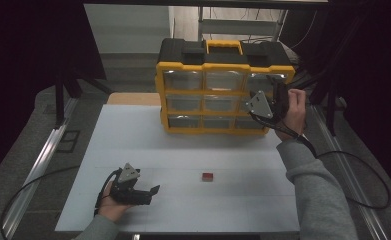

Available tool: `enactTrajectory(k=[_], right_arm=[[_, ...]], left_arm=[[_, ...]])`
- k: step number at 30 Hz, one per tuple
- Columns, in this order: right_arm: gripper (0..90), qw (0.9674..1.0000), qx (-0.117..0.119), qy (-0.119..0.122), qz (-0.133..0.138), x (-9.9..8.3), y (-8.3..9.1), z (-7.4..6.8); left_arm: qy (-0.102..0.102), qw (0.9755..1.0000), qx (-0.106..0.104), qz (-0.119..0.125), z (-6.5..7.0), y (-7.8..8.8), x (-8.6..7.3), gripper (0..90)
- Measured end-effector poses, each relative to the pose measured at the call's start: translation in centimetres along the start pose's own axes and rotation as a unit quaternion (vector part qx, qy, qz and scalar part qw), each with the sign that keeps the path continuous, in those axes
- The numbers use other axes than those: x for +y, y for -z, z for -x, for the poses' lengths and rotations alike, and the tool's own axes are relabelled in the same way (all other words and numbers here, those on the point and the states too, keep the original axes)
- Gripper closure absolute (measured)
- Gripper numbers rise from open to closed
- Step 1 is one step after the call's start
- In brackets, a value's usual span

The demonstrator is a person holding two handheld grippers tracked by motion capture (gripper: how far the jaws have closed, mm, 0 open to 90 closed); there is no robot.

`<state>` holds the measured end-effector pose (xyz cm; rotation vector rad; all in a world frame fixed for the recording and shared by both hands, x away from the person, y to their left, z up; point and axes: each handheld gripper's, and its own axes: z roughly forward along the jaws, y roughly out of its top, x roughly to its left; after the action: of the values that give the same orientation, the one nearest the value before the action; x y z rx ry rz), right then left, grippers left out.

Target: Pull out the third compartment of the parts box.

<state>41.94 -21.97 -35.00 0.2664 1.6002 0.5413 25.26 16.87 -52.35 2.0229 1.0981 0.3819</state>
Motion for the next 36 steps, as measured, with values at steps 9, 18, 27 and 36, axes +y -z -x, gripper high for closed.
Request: enactTrajectory(k=[9, 18, 27, 36], right_arm=[[31.0, 0.9998, -0.005, 0.016, 0.006, 0.0, -0.4, -0.2], [32.0, 0.9995, -0.011, 0.029, 0.006, 0.2, -1.0, -0.2], [33.4, 0.999, -0.018, 0.04, 0.003, 0.4, -1.5, -0.3], [35.0, 0.9986, -0.025, 0.046, 0.005, 0.3, -1.6, -0.3]], left_arm=[[0.0, 1.0, 0.0, -0.001, 0.0, 0.0, 0.0, 7.5], [0.002, 1.0, -0.001, -0.001, -0.1, 0.0, -0.1, 7.6], [0.003, 1.0, 0.0, 0.0, -0.2, 0.1, -0.2, 7.6], [0.005, 1.0, 0.0, 0.001, -0.2, 0.2, -0.2, 7.6]])
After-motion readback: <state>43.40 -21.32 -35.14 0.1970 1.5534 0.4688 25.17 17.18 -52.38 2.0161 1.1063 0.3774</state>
